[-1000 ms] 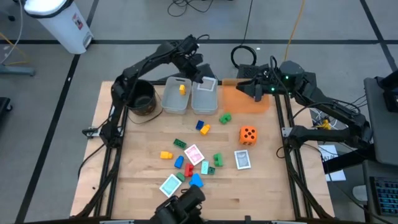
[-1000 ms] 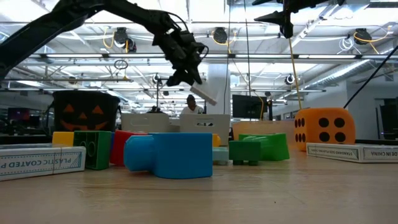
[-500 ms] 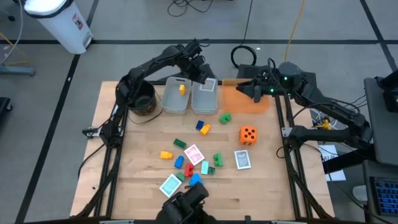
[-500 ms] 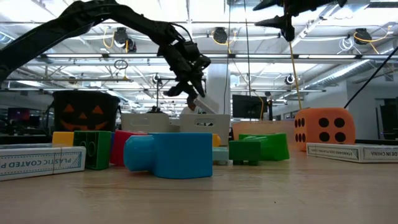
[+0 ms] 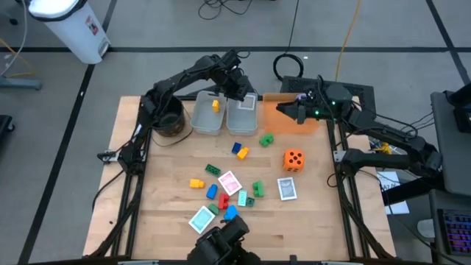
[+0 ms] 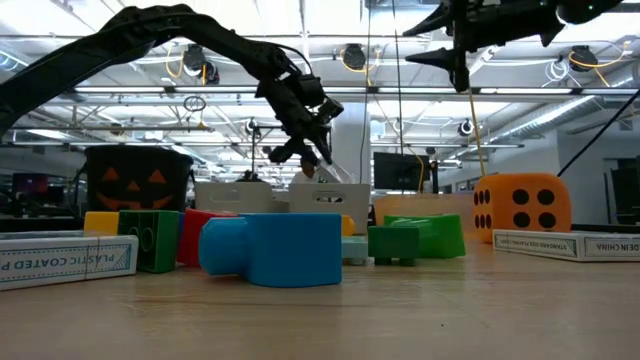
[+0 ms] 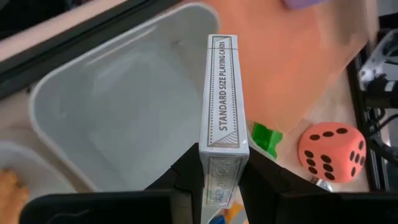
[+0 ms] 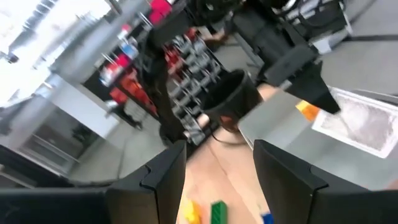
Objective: Pick & Place Toys
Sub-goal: Put the brown deck of cards into the right gray bin
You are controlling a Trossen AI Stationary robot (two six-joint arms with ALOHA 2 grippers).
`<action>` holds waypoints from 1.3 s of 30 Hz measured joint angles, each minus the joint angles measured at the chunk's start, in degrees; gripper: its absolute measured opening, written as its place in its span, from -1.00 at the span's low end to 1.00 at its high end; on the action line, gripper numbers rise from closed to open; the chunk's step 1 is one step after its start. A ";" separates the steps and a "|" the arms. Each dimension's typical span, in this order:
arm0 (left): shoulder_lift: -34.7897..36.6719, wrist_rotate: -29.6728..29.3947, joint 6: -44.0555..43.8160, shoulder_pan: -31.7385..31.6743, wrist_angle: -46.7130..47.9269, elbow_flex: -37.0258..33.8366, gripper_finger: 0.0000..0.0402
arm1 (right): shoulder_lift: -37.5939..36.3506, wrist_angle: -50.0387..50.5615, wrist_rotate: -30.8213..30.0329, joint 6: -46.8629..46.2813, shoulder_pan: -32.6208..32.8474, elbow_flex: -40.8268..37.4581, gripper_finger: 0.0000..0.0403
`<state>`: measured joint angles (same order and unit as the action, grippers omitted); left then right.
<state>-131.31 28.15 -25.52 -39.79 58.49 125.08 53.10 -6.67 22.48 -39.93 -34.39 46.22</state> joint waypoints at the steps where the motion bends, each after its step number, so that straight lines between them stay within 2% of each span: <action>1: 0.00 -0.16 -0.31 -0.02 0.06 0.00 -0.60 | -0.23 -1.22 0.02 -0.59 0.00 -0.69 -0.10; 16: 0.00 -3.10 -2.95 0.01 -0.92 -0.39 -0.60 | -1.24 -2.38 0.06 -1.24 0.00 -2.14 -0.10; 26: -0.02 -1.01 -4.74 0.90 -2.59 -3.83 -0.60 | -1.24 -2.34 0.09 -1.22 0.00 -2.14 -0.10; 34: 0.00 0.34 -10.45 1.14 -10.06 -6.12 -0.60 | -1.24 -2.27 0.09 -1.22 0.00 -2.14 -0.10; 39: 0.00 -0.04 -10.98 1.15 -10.38 -6.88 -0.60 | -1.24 -2.26 0.11 -1.37 0.00 -2.14 -0.10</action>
<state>-131.31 28.11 -36.50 -38.64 48.11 118.19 51.86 -8.93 22.59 -41.30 -34.39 44.07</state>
